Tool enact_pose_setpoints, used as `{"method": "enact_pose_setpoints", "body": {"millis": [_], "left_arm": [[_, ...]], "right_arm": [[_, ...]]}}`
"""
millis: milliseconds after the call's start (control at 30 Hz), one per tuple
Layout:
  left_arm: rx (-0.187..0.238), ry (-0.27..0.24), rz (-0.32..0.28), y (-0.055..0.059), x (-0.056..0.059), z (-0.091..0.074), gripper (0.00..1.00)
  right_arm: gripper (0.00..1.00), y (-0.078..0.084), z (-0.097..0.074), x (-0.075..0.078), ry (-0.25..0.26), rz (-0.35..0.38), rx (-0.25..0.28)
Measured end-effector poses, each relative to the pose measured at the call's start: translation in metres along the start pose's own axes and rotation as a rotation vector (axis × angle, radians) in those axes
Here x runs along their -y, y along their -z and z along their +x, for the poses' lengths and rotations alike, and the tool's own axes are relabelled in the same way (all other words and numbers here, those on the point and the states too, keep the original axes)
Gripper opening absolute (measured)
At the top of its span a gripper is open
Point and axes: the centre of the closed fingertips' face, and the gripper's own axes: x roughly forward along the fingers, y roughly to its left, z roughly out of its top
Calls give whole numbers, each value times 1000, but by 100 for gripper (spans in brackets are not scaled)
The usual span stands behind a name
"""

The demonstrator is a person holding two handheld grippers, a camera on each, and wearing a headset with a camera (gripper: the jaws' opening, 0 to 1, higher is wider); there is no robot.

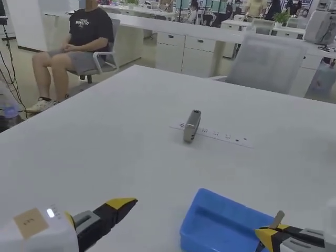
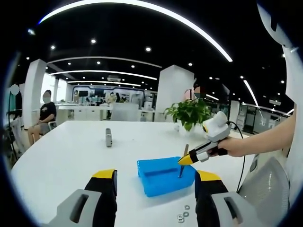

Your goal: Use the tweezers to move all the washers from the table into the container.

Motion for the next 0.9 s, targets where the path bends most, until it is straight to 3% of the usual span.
{"method": "enact_pose_setpoints", "body": {"millis": [267, 633, 900], "left_arm": [[5, 4, -10, -1, 0, -1, 65], [8, 16, -9, -1, 1, -1, 63], [-10, 26, 9, 2, 4, 1, 62]], "right_arm": [[3, -8, -11, -2, -2, 21, 37], [2, -35, -36, -34, -28, -6, 104], [2, -49, -49, -70, -87, -15, 159]]}}
